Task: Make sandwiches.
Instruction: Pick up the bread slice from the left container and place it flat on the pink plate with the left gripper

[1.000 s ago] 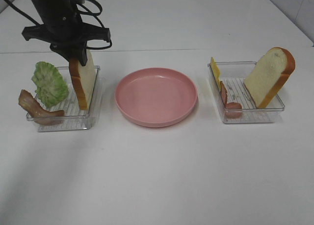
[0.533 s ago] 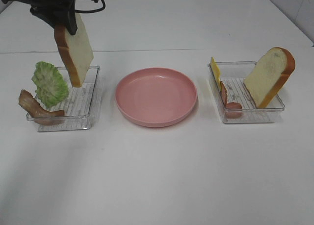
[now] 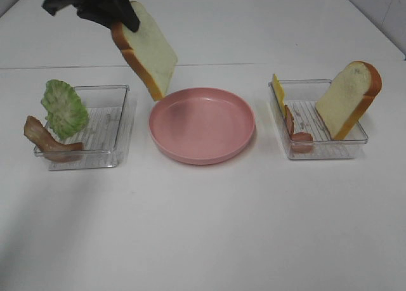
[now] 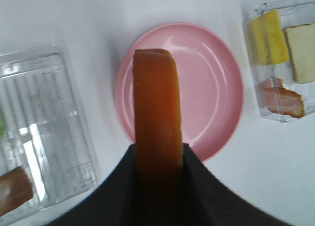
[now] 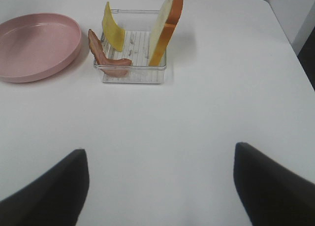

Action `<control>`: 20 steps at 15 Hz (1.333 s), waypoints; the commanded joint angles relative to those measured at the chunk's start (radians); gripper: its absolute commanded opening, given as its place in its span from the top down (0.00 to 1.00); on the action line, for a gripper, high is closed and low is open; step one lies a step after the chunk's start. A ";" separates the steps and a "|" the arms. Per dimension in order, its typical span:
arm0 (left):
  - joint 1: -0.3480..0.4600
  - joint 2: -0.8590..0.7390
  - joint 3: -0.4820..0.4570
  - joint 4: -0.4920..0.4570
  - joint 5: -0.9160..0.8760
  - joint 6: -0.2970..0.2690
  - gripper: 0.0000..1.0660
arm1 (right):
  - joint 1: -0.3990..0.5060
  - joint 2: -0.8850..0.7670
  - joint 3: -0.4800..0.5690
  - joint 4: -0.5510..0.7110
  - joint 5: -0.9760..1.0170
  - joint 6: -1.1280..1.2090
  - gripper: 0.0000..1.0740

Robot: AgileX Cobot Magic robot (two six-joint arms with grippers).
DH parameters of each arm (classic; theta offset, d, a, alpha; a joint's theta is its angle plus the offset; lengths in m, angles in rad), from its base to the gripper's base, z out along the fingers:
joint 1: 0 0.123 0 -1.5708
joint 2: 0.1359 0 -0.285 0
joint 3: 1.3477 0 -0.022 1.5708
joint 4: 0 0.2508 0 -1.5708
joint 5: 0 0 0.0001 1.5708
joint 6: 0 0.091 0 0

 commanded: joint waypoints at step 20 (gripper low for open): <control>-0.016 0.373 -0.003 -0.556 -0.085 0.268 0.82 | -0.006 -0.013 0.001 0.001 -0.011 -0.007 0.29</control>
